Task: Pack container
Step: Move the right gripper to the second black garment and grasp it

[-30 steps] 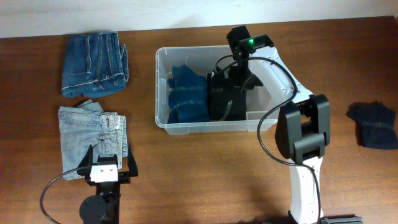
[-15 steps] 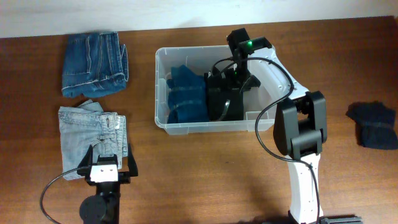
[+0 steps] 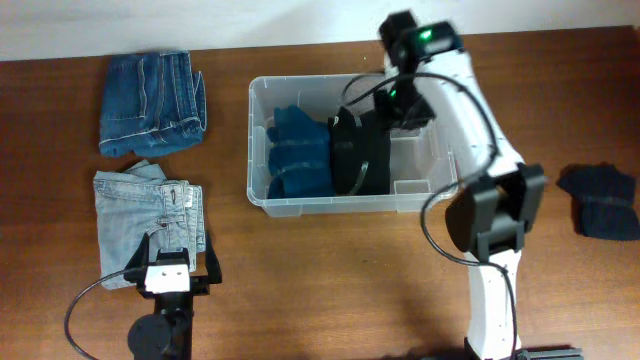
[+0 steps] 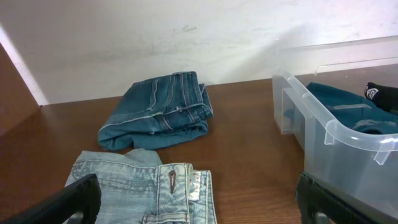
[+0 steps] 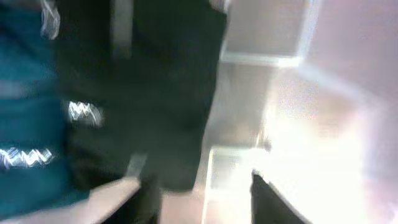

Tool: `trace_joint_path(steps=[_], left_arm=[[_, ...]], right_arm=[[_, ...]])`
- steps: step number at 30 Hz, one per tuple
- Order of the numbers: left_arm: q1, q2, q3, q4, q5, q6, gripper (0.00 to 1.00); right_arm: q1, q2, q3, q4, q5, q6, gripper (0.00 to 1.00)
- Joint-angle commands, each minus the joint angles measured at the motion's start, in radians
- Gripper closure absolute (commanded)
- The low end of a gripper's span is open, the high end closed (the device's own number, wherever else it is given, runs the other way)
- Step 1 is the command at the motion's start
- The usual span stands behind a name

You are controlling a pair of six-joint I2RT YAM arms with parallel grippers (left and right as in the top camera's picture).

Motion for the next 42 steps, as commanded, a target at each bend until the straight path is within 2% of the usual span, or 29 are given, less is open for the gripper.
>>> trace_joint_path(steps=[1, 2, 3, 7, 10, 13, 18, 20, 22, 26, 31, 42], left_arm=[[-0.004, -0.005, -0.004, -0.001, -0.007, 0.016, 0.01], [-0.004, -0.005, -0.004, -0.001, -0.007, 0.016, 0.01], [-0.004, -0.005, -0.004, -0.001, -0.007, 0.016, 0.01], [-0.004, -0.005, -0.004, -0.001, -0.007, 0.016, 0.01], [-0.004, -0.005, -0.004, -0.001, -0.007, 0.016, 0.01], [-0.004, -0.005, -0.004, -0.001, -0.007, 0.016, 0.01], [-0.004, -0.005, -0.004, -0.001, -0.007, 0.016, 0.01], [-0.004, -0.005, -0.004, -0.001, -0.007, 0.016, 0.01], [-0.004, -0.005, -0.004, -0.001, -0.007, 0.016, 0.01], [-0.004, -0.005, -0.004, -0.001, -0.007, 0.016, 0.01], [-0.004, -0.005, -0.004, -0.001, -0.007, 0.016, 0.01], [-0.004, -0.005, -0.004, -0.001, -0.007, 0.016, 0.01]], right_arm=[[-0.047, -0.101, 0.167, -0.122, 0.045, -0.003, 0.25], [-0.062, -0.109, 0.193, -0.137, 0.045, -0.004, 0.05], [-0.070, -0.121, 0.193, -0.137, 0.039, -0.004, 0.00], [-0.165, -0.224, 0.169, -0.137, 0.039, -0.004, 0.01], [-0.256, -0.328, 0.051, -0.137, 0.048, -0.007, 0.01], [-0.368, -0.409, -0.097, -0.137, 0.141, 0.006, 0.01], [-0.595, -0.410, -0.280, -0.097, 0.171, 0.001, 0.01], [-0.650, -0.403, -0.369, -0.045, 0.227, -0.067, 0.01], [-0.676, -0.403, -0.459, 0.025, 0.252, -0.067, 0.01], [-0.684, -0.403, -0.606, 0.179, 0.452, -0.066, 0.01], [-0.683, -0.403, -0.759, 0.405, 0.472, -0.168, 0.01], [-0.684, -0.384, -1.034, 0.607, 0.731, -0.223, 0.01]])
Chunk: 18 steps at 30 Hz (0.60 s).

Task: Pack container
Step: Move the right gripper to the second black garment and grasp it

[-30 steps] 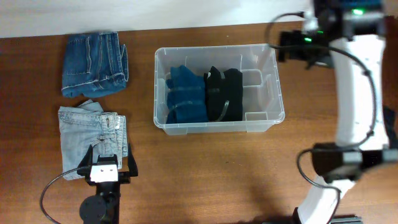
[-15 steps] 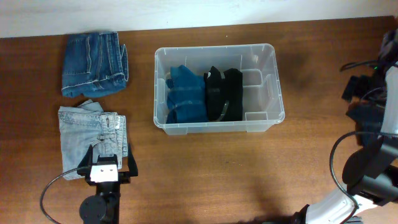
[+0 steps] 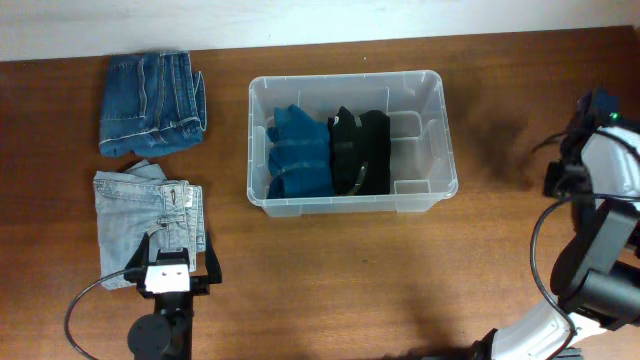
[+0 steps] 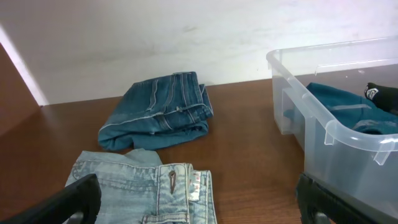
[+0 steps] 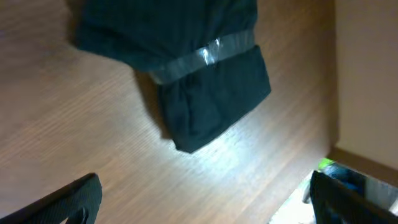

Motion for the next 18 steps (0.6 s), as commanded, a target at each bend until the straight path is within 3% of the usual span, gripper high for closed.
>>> trace_joint_path(steps=[1, 8, 18], left_arm=[[-0.004, -0.005, -0.004, -0.001, -0.007, 0.016, 0.01], [-0.004, -0.005, -0.004, -0.001, -0.007, 0.016, 0.01], [-0.004, -0.005, -0.004, -0.001, -0.007, 0.016, 0.01]], right_arm=[[0.002, 0.019, -0.079, 0.050, 0.139, -0.032, 0.01], [0.002, 0.028, -0.152, 0.201, 0.167, -0.203, 0.01], [-0.031, 0.139, -0.154, 0.262, 0.209, -0.245, 0.01]])
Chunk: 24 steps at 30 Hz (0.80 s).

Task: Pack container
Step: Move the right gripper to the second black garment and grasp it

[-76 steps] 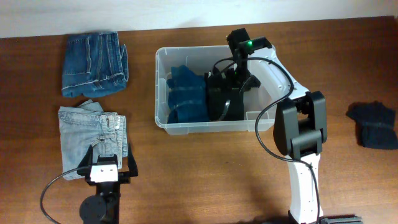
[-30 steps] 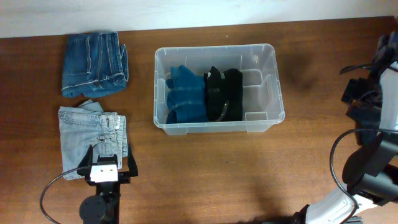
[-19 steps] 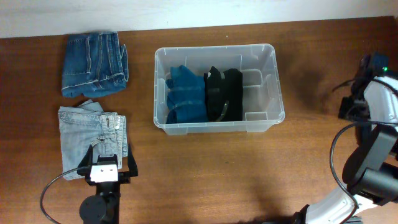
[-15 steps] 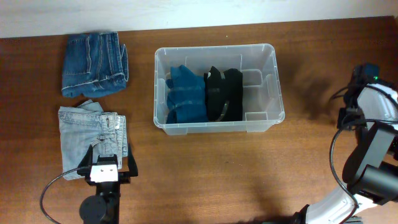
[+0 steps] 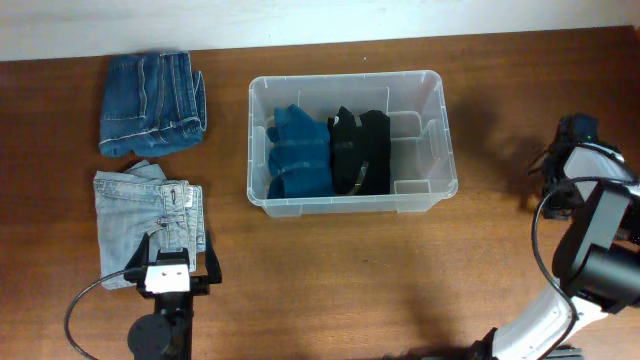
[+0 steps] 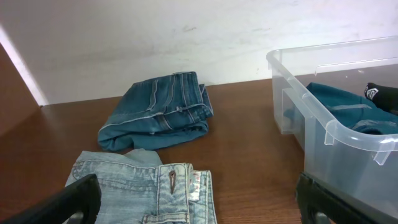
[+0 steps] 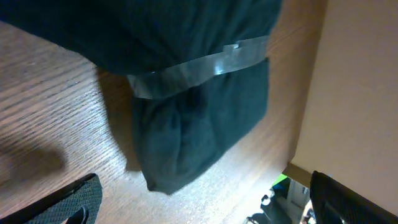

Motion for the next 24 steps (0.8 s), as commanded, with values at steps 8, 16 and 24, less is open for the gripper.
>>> trace_joint_path(steps=[8, 16, 24], left_arm=[[-0.004, -0.005, -0.004, -0.001, -0.007, 0.016, 0.01], [-0.004, -0.005, -0.004, -0.001, -0.007, 0.016, 0.01], [-0.004, -0.005, -0.004, -0.001, -0.007, 0.016, 0.01]], right_arm=[[-0.021, 0.081, -0.008, 0.123, 0.034, -0.109, 0.02], [-0.061, 0.083, -0.008, 0.204, -0.049, -0.142, 0.01], [-0.095, 0.120, -0.008, 0.219, -0.203, -0.141, 0.20]])
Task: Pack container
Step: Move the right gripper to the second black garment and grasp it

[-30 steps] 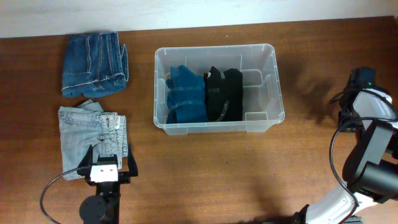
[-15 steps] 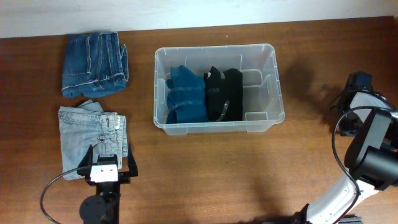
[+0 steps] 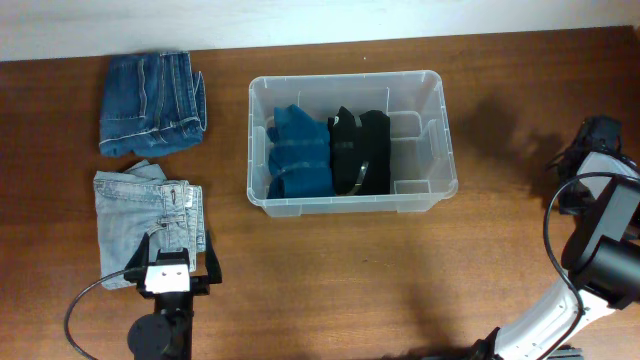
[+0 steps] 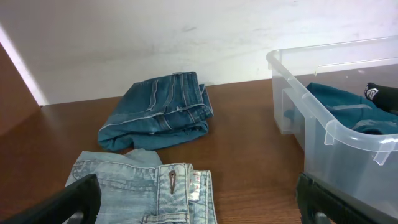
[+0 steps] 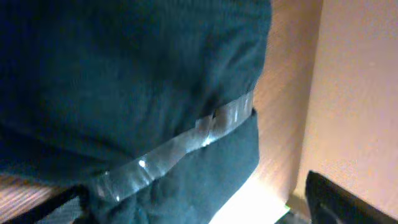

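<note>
A clear plastic container (image 3: 438, 130) stands mid-table. A folded teal garment (image 3: 298, 152) and a folded black garment (image 3: 358, 152) lie side by side in it. In the right wrist view a dark navy folded garment (image 5: 137, 93) bound with a clear tape band fills the frame. My right gripper (image 5: 199, 214) is open close over it, fingers wide on either side. In the overhead view my right gripper (image 3: 598, 135) is at the table's right edge and hides that garment. My left gripper (image 4: 199, 211) is open and holds nothing, at the near edge by the light jeans (image 4: 143, 190).
Folded dark blue jeans (image 3: 150, 103) lie at the far left, with folded light blue jeans (image 3: 150, 215) in front of them. The container's right part (image 3: 415, 150) holds no clothes. A pale wall runs along the table's back edge.
My right gripper has come closer to the navy garment, which now fills almost its whole view. In the overhead view it sits slightly further right. The left arm is unchanged.
My right gripper was inside the container at the black garment. Then it was open at the table's right edge, above the navy garment, with the black garment left in the container. Then it was nearer, and now close over it. The left arm stayed still.
</note>
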Tool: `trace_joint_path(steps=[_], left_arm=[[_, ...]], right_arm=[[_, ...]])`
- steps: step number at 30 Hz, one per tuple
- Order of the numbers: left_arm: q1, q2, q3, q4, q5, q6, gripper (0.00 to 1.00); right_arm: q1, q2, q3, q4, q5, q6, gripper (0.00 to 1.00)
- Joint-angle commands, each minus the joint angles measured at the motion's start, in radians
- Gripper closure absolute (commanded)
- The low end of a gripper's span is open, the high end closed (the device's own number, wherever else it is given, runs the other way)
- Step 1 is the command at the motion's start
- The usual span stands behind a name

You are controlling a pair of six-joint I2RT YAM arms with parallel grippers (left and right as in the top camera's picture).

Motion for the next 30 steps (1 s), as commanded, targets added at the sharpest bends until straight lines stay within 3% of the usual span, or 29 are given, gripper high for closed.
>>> trace_joint_path(steps=[1, 4, 7, 12, 18, 23, 30], left_arm=[[-0.004, -0.005, -0.004, -0.001, -0.007, 0.016, 0.01], [-0.004, -0.005, -0.004, -0.001, -0.007, 0.016, 0.01], [-0.004, -0.005, -0.004, -0.001, -0.007, 0.016, 0.01], [-0.004, -0.005, -0.003, -0.001, -0.007, 0.016, 0.01], [-0.004, -0.005, -0.004, -0.001, -0.007, 0.016, 0.01], [-0.004, -0.005, -0.004, -0.001, -0.007, 0.016, 0.01], [-0.004, -0.005, -0.004, -0.001, -0.007, 0.016, 0.01]], right_arm=[[-0.011, 0.065, -0.019, -0.002, -0.158, 0.005, 0.28], [-0.011, 0.067, -0.019, -0.005, -0.183, 0.027, 0.49], [-0.011, 0.067, -0.019, -0.011, -0.182, 0.047, 0.78], [-0.011, 0.067, -0.017, -0.029, -0.180, 0.134, 0.96], [-0.010, 0.056, 0.058, -0.123, -0.181, 0.243, 0.96], [-0.010, 0.026, 0.259, -0.328, -0.282, 0.360, 0.96], [0.012, 0.024, 0.788, -0.767, -0.592, 0.568, 0.96]])
